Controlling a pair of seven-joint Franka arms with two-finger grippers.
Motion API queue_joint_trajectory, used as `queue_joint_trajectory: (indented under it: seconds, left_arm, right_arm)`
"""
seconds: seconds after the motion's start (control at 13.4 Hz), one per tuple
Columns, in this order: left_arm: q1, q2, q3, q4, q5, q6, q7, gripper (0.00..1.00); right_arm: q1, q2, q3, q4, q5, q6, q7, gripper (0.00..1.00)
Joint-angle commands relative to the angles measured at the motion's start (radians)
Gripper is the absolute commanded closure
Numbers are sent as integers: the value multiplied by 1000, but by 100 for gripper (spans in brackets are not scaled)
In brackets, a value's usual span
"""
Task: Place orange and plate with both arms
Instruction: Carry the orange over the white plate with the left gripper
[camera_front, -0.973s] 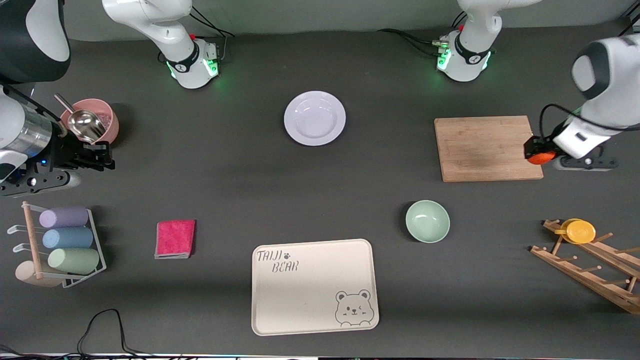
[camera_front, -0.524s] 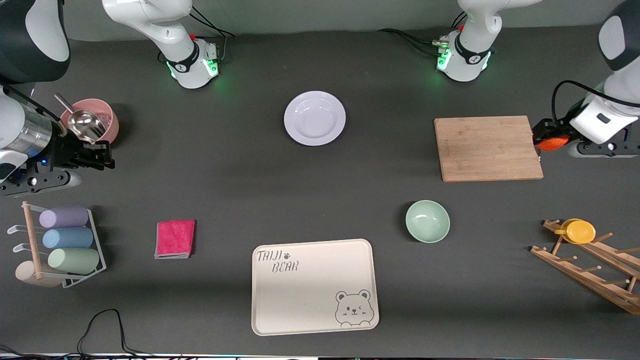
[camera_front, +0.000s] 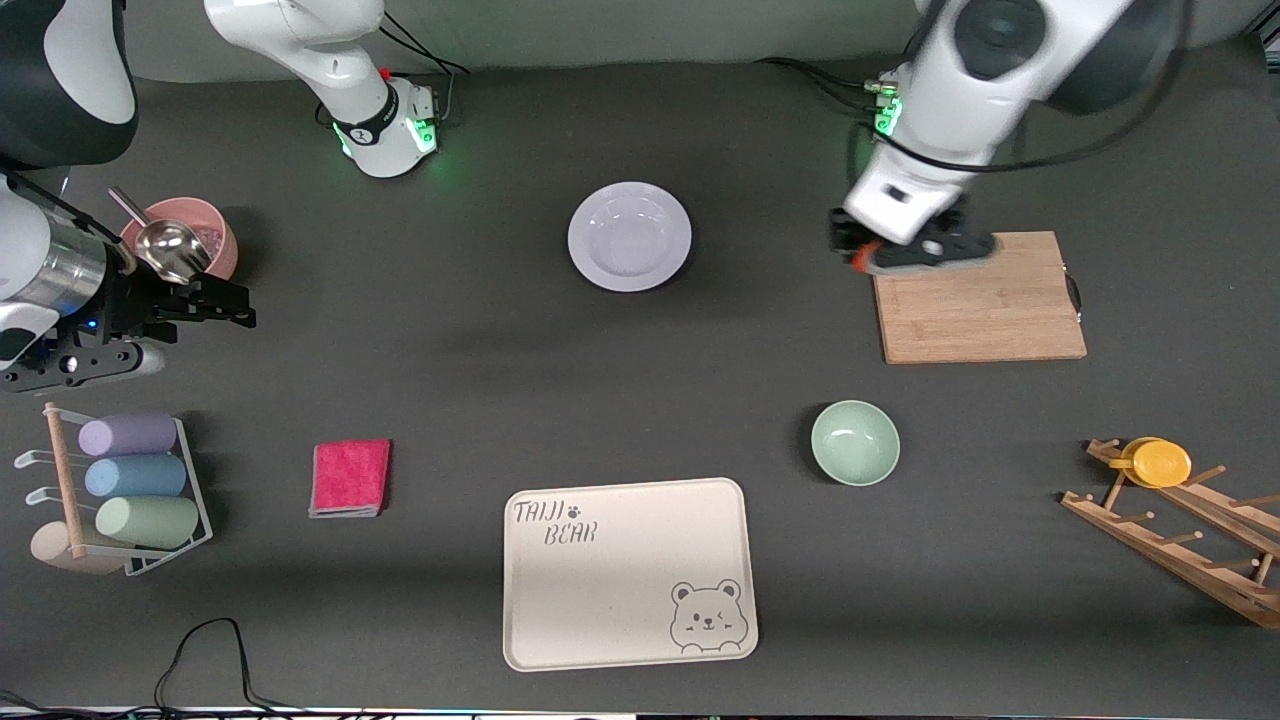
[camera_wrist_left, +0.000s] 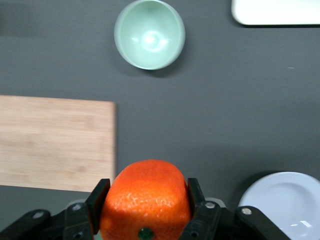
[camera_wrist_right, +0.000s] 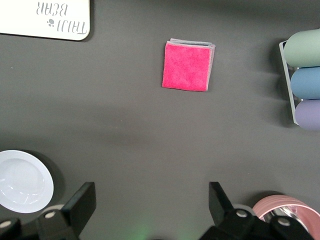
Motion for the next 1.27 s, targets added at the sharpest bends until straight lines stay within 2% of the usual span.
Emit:
queue_joint_trajectory:
  seconds: [0.0,0.07,0.15,0.3,0.45,0.67,0.82,0.97,1.2]
  left_arm:
    - [-6,123,-156,132,6,11,-219,49]
    - [-33,183,-198,185,34,22,-303,49]
    - [-99,237,-207,231,98,22,-398,49]
    - [-244,350,-207,318,222,19,-590,49]
    - [-373,424,-198,372,308,5,-724,50]
    - [-409,473,-198,372,341,22,-781,51]
    - [-435,554,-195,365,396,80,-812,51]
    - [-469,653,-195,343,508,124,-897,51]
    - [-486,725,-193,241,617,239,-971,51]
  right_arm:
    - [-3,33,-5,15,63,-9,3,0]
    - [-6,33,-8,14,97,-9,4,0]
    - [-12,33,-10,15,109,-9,4,0]
    - [-11,35,-7,26,108,-7,6,0]
    - [-17,47,-8,23,159,-1,4,0]
    - [-17,85,-8,29,212,17,4,0]
    - [-18,129,-8,26,308,46,4,0]
    - [-20,191,-10,20,403,85,4,0]
    - [-17,242,-8,6,479,129,6,0]
